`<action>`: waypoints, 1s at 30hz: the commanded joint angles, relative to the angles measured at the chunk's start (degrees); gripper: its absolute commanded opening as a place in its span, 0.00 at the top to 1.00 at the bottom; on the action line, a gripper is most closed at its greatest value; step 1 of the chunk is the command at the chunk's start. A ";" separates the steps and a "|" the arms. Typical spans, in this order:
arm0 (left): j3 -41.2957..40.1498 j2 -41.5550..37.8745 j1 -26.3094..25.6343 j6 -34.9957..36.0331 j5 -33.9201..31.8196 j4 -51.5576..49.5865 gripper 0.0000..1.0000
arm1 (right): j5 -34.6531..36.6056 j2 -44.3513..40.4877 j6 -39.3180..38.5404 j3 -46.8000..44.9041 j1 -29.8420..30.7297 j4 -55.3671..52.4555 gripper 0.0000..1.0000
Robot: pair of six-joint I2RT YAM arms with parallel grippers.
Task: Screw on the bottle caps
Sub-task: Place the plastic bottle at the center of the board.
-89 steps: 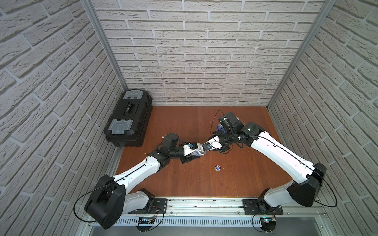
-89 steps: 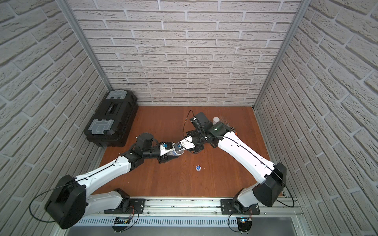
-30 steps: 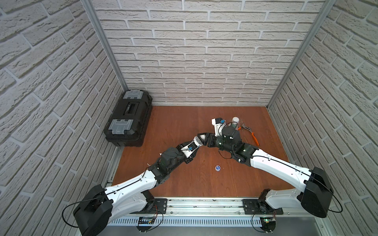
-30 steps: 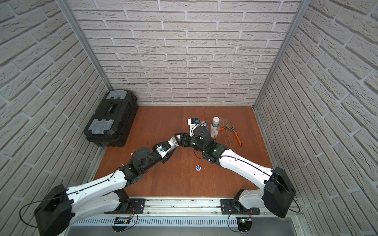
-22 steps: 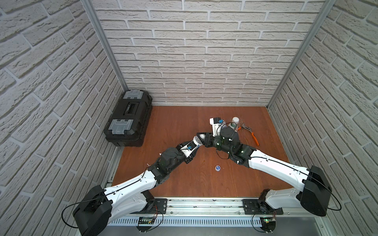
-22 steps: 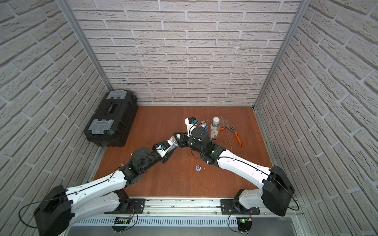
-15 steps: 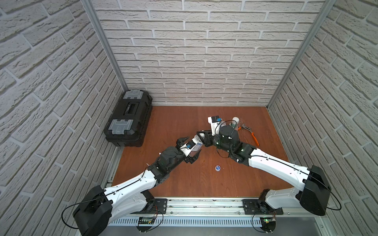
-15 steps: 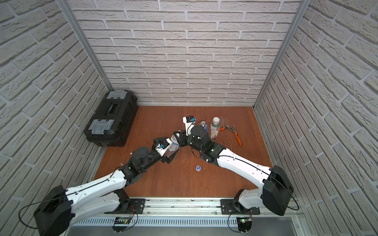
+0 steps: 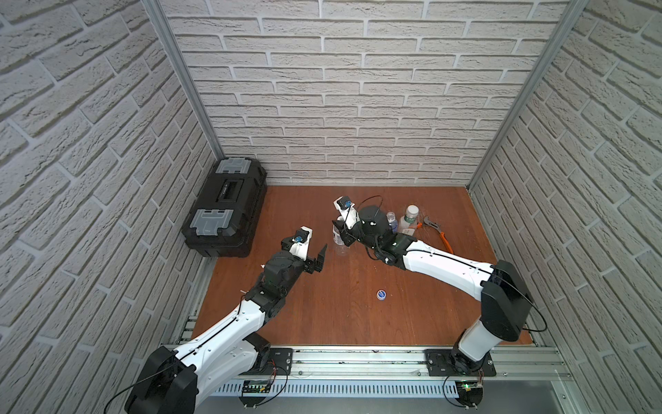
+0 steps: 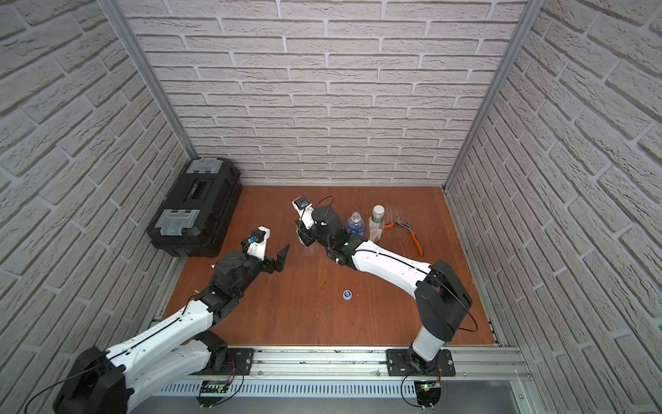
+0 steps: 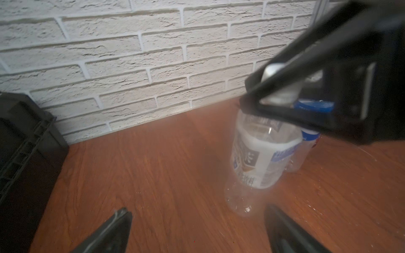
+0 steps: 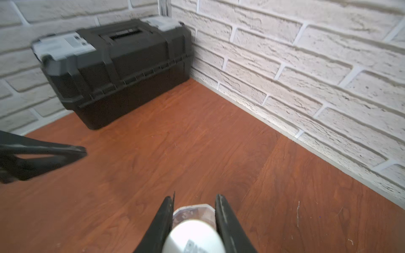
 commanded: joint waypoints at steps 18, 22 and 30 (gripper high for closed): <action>1.72 0.29 1.83 -8.74 -1.64 -3.30 0.02 | 0.70 1.54 5.43 -0.03 -4.07 3.42 0.56; 2.13 0.89 1.77 -8.72 -1.20 -3.90 0.02 | 0.95 1.45 4.88 -0.03 -4.08 2.69 0.52; 2.21 1.17 1.73 -8.38 -0.31 -3.99 0.02 | 5.56 0.38 5.20 -0.04 -4.08 2.21 0.29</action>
